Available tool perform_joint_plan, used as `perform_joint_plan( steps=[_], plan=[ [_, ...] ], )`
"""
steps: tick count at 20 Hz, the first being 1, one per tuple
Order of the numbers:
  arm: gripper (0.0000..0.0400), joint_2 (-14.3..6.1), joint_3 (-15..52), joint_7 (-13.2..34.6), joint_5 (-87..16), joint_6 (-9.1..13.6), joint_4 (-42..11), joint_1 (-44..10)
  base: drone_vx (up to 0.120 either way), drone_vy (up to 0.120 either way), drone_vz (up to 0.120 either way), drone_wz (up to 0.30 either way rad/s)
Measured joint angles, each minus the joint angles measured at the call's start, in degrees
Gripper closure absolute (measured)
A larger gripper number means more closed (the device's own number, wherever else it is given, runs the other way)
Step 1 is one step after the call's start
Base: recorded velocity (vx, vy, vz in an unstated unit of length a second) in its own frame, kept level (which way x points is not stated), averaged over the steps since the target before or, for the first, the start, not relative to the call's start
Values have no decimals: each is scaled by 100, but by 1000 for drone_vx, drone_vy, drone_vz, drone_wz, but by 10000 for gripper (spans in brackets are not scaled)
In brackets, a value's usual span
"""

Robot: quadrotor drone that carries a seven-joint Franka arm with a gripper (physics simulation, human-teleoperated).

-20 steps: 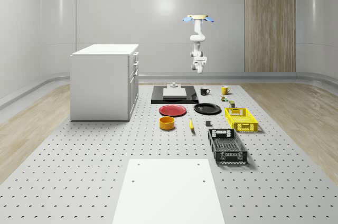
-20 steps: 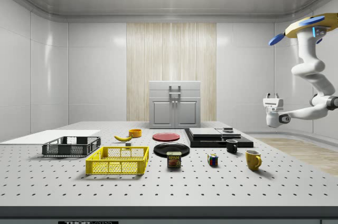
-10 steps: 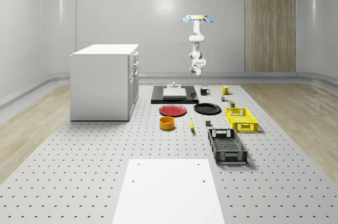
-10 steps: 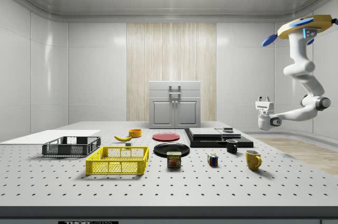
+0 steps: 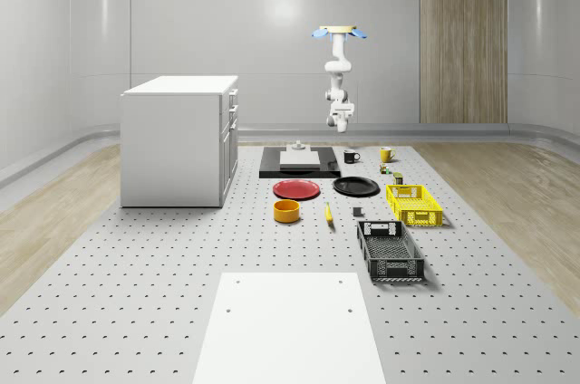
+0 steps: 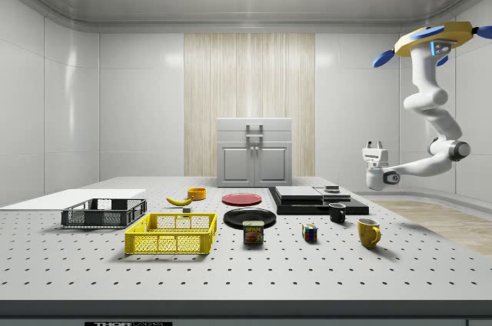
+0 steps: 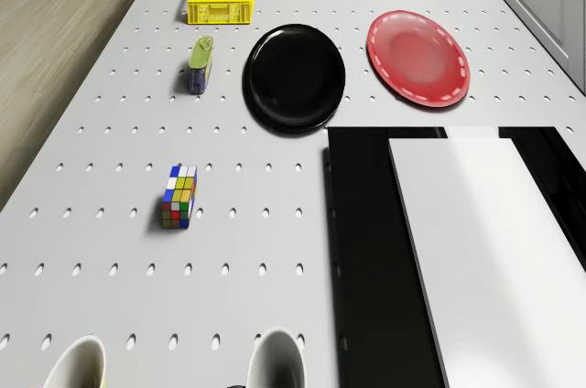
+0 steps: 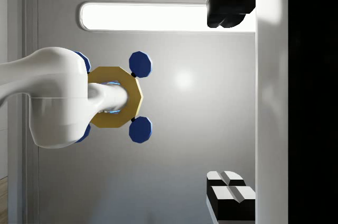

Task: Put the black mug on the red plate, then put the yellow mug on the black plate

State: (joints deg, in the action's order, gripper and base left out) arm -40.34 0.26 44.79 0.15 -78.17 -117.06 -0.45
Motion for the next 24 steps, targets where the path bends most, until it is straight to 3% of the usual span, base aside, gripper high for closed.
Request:
perform_joint_plan(
  steps=[24],
  plan=[
    [0, -70, 98, 13, -128, -100, -65, -37, 120, 0, 0, 0]
  ],
)
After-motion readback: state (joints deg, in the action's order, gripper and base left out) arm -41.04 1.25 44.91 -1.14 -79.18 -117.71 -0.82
